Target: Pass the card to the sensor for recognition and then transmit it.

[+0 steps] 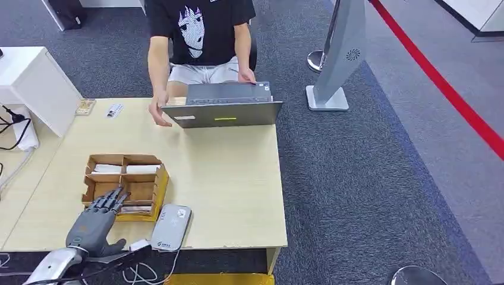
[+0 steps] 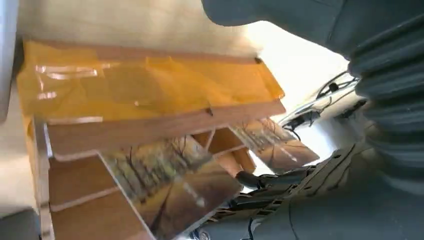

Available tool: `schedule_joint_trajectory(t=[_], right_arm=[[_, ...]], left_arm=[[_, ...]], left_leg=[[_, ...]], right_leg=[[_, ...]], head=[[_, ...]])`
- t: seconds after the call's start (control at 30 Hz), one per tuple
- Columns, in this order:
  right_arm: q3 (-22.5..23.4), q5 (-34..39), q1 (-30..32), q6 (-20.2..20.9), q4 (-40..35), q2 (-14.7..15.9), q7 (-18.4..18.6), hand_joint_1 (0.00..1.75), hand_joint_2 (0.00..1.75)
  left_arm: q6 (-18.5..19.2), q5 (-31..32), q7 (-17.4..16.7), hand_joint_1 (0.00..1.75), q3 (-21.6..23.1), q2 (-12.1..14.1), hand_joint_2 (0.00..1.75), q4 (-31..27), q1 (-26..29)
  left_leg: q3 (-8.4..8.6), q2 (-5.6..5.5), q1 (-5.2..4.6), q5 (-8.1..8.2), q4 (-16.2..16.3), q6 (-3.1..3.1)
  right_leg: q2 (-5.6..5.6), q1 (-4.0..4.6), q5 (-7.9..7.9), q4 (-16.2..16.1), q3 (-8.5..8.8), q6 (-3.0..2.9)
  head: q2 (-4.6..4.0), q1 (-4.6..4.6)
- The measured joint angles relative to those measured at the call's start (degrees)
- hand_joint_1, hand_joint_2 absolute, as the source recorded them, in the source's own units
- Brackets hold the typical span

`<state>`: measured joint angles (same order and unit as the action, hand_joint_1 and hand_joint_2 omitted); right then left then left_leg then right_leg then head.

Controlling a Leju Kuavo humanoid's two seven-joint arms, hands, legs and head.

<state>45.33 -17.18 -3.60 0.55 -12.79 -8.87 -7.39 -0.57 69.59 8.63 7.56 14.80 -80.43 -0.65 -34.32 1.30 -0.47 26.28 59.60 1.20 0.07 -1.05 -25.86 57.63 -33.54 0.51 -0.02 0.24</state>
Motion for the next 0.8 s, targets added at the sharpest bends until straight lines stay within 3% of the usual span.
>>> schedule_joint_trajectory(t=[0.23, 0.33, 0.47, 0.8], right_arm=[[0.8, -0.7, 0.0, 0.1, 0.0, 0.0, 0.0, 0.0, 1.75], [1.0, -1.4, 0.0, 0.2, 0.0, 0.0, 0.0, 0.0, 1.75], [1.2, -2.4, -0.1, 0.8, 0.0, 0.0, -0.1, 0.0, 1.75], [2.2, -4.1, -0.1, 1.2, 0.0, 0.0, -0.4, 0.0, 1.75]], left_arm=[[-0.2, 0.7, -0.4, 0.0, -0.1, -0.1, 1.75, 1.7, -0.2], [-3.5, 4.7, -1.9, 0.0, -0.2, -0.5, 1.75, 2.5, -0.9], [-7.5, 7.2, -2.2, 0.0, -0.7, -2.7, 1.75, 3.2, -2.8], [-10.4, 10.0, -0.9, 0.0, -3.0, -6.2, 1.75, 3.2, -4.2]], left_leg=[[0.01, 0.0, 0.0, -0.04, 0.0, 0.0], [0.0, -0.02, 0.01, -0.08, 0.0, 0.0], [-0.03, -0.08, 0.0, -0.13, 0.0, -0.03], [-0.03, -0.07, 0.0, -0.14, 0.0, -0.03]], right_leg=[[0.0, 0.0, 0.01, 0.0, 0.0, 0.0], [-0.01, 0.01, 0.01, 0.0, -0.07, 0.01], [-0.04, 0.0, 0.08, 0.0, -0.02, 0.0], [-0.03, 0.0, 0.11, 0.0, -0.04, 0.02]], head=[[0.0, 0.0], [0.0, 0.0], [0.0, 0.02], [0.0, 0.02]])
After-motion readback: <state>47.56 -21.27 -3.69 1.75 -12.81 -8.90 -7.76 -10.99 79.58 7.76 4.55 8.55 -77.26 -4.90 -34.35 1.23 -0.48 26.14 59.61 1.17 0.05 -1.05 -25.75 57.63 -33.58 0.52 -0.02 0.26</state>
